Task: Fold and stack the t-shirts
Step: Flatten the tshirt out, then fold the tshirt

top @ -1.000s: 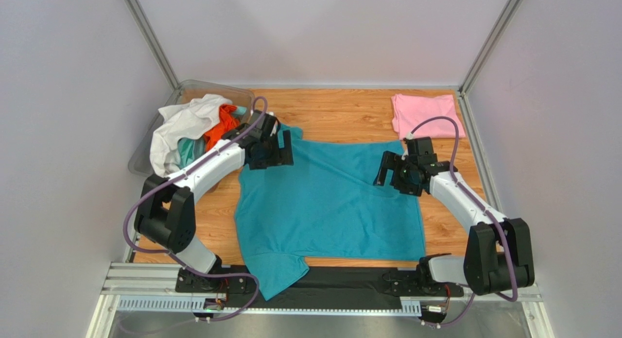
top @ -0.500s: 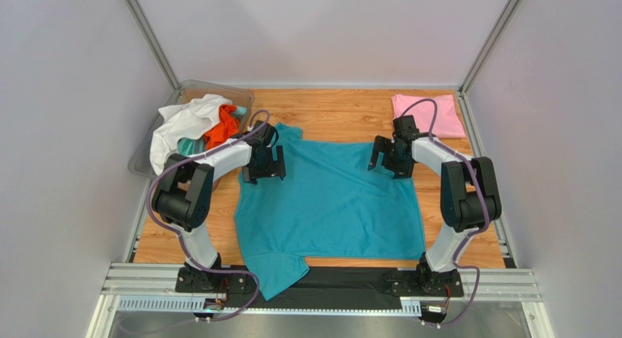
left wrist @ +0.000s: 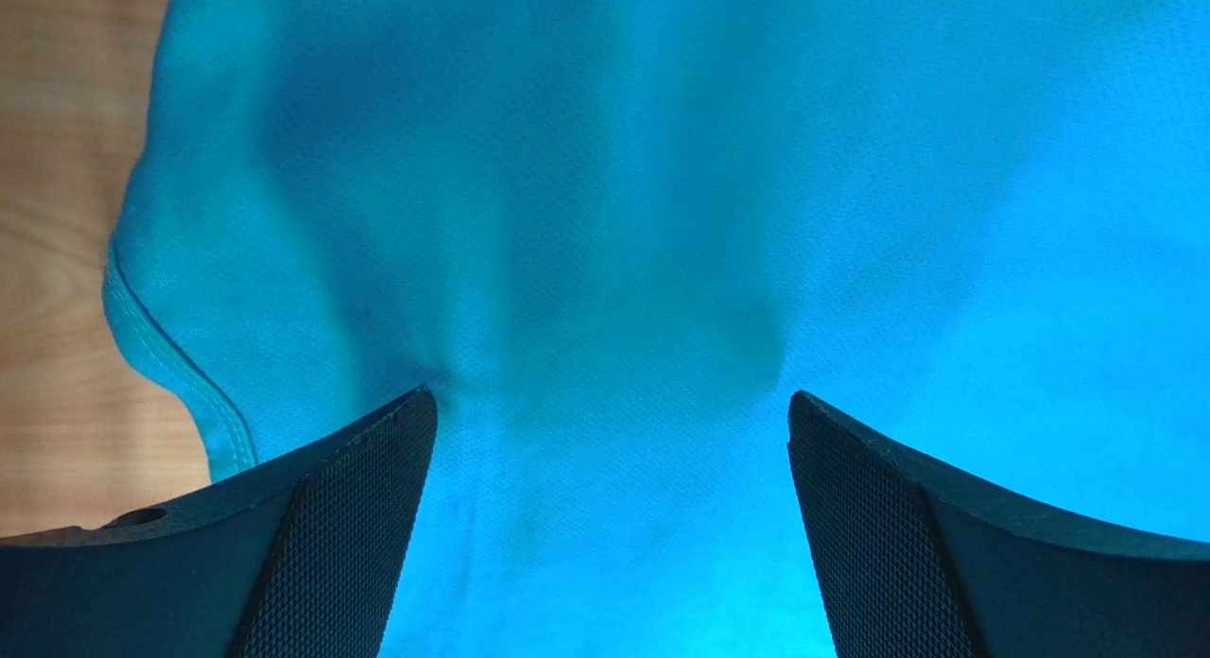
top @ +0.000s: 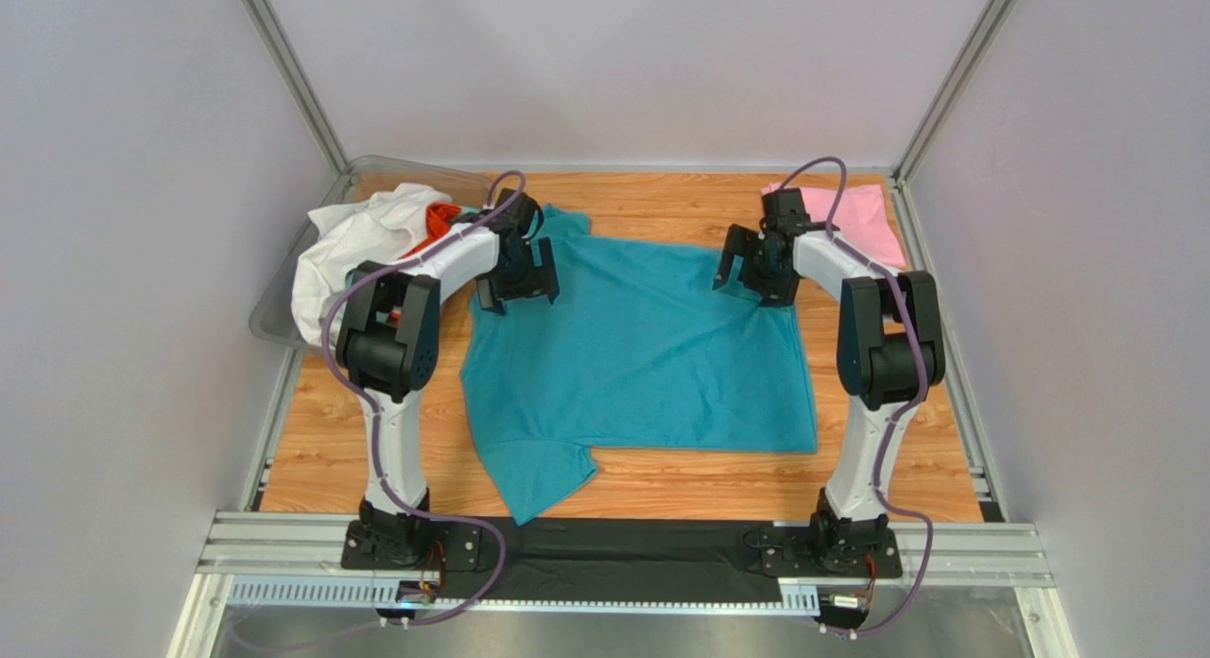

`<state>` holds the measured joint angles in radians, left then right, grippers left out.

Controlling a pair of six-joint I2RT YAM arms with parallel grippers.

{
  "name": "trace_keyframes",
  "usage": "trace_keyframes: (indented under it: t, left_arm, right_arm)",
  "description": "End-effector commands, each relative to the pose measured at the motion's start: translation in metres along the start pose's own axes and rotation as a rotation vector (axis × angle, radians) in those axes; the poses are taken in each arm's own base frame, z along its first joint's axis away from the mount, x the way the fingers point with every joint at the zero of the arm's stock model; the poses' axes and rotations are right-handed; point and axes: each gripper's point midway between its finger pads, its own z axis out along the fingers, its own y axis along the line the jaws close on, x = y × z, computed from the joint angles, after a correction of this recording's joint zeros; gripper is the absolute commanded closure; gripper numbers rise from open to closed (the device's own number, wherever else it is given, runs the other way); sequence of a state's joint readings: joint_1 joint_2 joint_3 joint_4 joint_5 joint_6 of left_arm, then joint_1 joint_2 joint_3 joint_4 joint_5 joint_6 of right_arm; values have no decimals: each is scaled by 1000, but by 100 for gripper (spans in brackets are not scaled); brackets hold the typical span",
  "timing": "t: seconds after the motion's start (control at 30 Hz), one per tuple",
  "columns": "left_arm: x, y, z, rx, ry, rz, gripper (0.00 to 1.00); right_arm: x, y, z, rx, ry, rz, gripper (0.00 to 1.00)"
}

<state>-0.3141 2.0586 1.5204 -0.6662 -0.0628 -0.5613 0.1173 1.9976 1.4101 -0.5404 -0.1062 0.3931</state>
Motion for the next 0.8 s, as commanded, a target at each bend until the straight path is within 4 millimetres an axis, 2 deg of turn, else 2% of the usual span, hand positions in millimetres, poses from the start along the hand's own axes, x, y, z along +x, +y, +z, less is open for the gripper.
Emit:
trace_keyframes:
  t: [0.0, 0.03, 0.1, 0.17, 0.2, 0.23, 0.27, 0.3, 0.33, 0.37, 0.4, 0.43, 0.47, 0.5, 0.53, 0.57, 0.6, 0.63, 0.67, 0.7, 0.73, 0.77]
  left_arm:
    - [-9, -7, -4, 23, 12, 36, 0]
    - [-12, -10, -7, 32, 6, 37, 0]
    - [-25, -20, -26, 78, -33, 50, 0]
    - [-39, -26, -53, 111, -94, 48, 0]
    - [-41, -27, -64, 122, -113, 45, 0]
    - [-40, -31, -74, 135, -129, 50, 0]
    - [-38, -32, -96, 156, -161, 55, 0]
    - [-32, -34, -105, 166, -170, 64, 0]
    - [-17, -33, -122, 175, -186, 83, 0]
    - [-6, -31, -129, 172, -192, 89, 0]
    - [5, -27, -135, 160, -198, 89, 0]
    - [35, -20, -144, 164, -187, 102, 0]
    - [52, -17, -146, 166, -175, 82, 0]
    - [74, -16, -148, 170, -165, 98, 0]
    - [107, 1, -147, 162, -139, 103, 0]
    - [127, 5, -146, 166, -120, 73, 0]
    - [154, 3, -146, 193, -87, 100, 0]
    - [186, 17, -142, 204, -52, 103, 0]
    - [205, 18, -141, 218, -22, 70, 0]
    - [233, 14, -143, 252, 21, 99, 0]
    - [257, 23, -140, 268, 52, 103, 0]
    - [270, 25, -140, 281, 74, 104, 0]
  right_arm:
    - [1, -8, 7, 26, 39, -5, 0]
    - [-4, -5, 3, 20, 28, -14, 0]
    - [-18, 4, -16, -4, -11, -27, 0]
    - [-23, 11, -32, -30, -30, -35, 0]
    - [-28, 18, -50, -53, -66, -43, 0]
    - [-28, 21, -60, -67, -78, -44, 0]
    - [-26, 25, -69, -84, -89, -38, 0]
    - [-21, 26, -89, -97, -117, -40, 0]
    - [-14, 27, -98, -104, -124, -43, 0]
    - [-16, 30, -124, -122, -184, -32, 0]
    - [7, 19, -122, -105, -155, -15, 0]
    - [15, 15, -128, -98, -162, 2, 0]
    - [17, 14, -151, -110, -220, 26, 0]
    - [43, 0, -143, -86, -185, 47, 0]
    - [51, -6, -148, -79, -197, 66, 0]
    - [56, -12, -162, -75, -247, 79, 0]
    - [64, -18, -164, -66, -257, 109, 0]
    - [82, -31, -157, -40, -236, 127, 0]
    - [86, -35, -166, -42, -267, 146, 0]
    - [92, -38, -166, -42, -265, 171, 0]
    - [104, -45, -161, -31, -245, 180, 0]
    - [107, -43, -164, -57, -250, 179, 0]
